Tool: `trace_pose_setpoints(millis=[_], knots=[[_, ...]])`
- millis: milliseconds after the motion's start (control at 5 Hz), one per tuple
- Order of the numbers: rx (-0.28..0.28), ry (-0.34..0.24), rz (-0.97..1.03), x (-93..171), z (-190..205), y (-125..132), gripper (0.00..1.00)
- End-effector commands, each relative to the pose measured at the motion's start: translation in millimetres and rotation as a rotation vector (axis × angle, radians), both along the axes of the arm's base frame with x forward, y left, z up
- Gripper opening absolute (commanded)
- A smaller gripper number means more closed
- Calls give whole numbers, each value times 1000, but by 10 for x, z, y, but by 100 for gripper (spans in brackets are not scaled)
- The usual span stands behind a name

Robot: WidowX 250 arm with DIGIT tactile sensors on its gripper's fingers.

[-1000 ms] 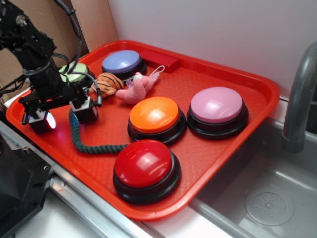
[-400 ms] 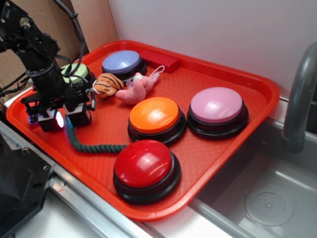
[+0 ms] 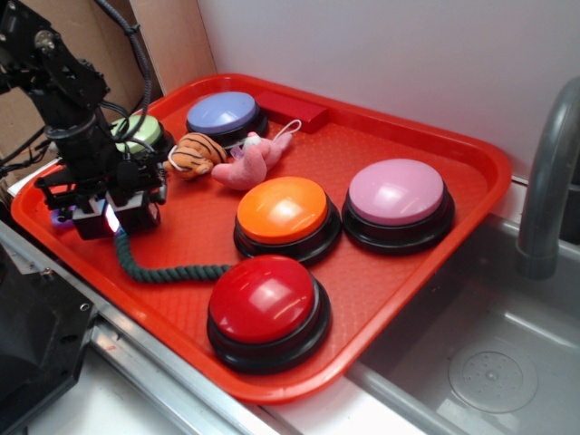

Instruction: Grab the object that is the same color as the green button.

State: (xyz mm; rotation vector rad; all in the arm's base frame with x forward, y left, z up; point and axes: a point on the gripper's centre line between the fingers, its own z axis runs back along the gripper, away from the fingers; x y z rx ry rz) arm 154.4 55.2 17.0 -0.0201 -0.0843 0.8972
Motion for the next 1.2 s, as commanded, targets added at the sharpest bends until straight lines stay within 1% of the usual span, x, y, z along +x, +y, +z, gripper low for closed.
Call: trace_pose_setpoints(millis=[0, 200, 400, 600, 800, 1000], knots=[[92, 1, -210, 107, 714, 53, 0], [96, 18, -403, 158, 1133, -17, 0], [88, 78, -553, 187, 1340, -124, 0], [85, 52, -708, 163, 1536, -351, 0], [98, 9, -747, 151, 1568, -474, 0], [187, 63, -722, 88, 1608, -413, 0]])
